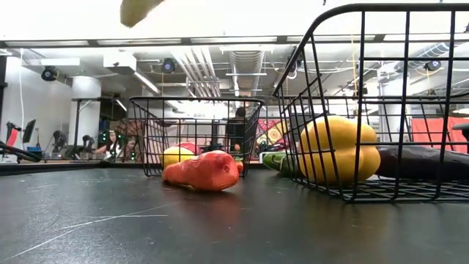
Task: Sort produce into baskets
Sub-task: Put the yellow corn into the bottom black wire basket
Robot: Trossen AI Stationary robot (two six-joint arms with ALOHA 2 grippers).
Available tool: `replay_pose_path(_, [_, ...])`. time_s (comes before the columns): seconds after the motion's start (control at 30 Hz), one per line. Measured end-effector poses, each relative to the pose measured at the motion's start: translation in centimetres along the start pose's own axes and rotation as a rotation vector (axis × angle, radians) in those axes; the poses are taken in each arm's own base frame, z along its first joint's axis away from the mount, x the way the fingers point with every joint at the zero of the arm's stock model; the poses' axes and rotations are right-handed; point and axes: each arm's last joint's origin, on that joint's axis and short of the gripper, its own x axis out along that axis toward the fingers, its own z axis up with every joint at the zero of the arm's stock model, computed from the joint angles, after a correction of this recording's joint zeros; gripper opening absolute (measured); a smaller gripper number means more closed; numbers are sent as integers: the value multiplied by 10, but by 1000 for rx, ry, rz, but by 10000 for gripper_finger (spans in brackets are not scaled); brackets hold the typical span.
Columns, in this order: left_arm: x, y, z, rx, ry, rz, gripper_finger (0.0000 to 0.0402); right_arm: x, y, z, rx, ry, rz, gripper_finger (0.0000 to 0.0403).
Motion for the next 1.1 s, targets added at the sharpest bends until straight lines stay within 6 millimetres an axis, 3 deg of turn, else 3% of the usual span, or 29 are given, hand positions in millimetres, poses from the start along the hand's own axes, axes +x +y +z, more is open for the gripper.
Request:
replay_pose_path(0.2, [-10, 6, -6, -74, -245, 22, 124, 14, 8, -19, -132, -335, -29, 13])
replay_pose_path(0.47, [-18, 17, -20, -200, -525, 112, 127, 37, 7, -39, -107, -309, -54, 27])
replay_pose_path(0.9, [-17, 24, -13, -189, -585, 146, 129, 89, 6, -20, -59, -296, -192, 215])
replay_pose_path(1.1, [-17, 25, -12, -191, -592, 143, 129, 101, 1, -13, -12, -308, -194, 259])
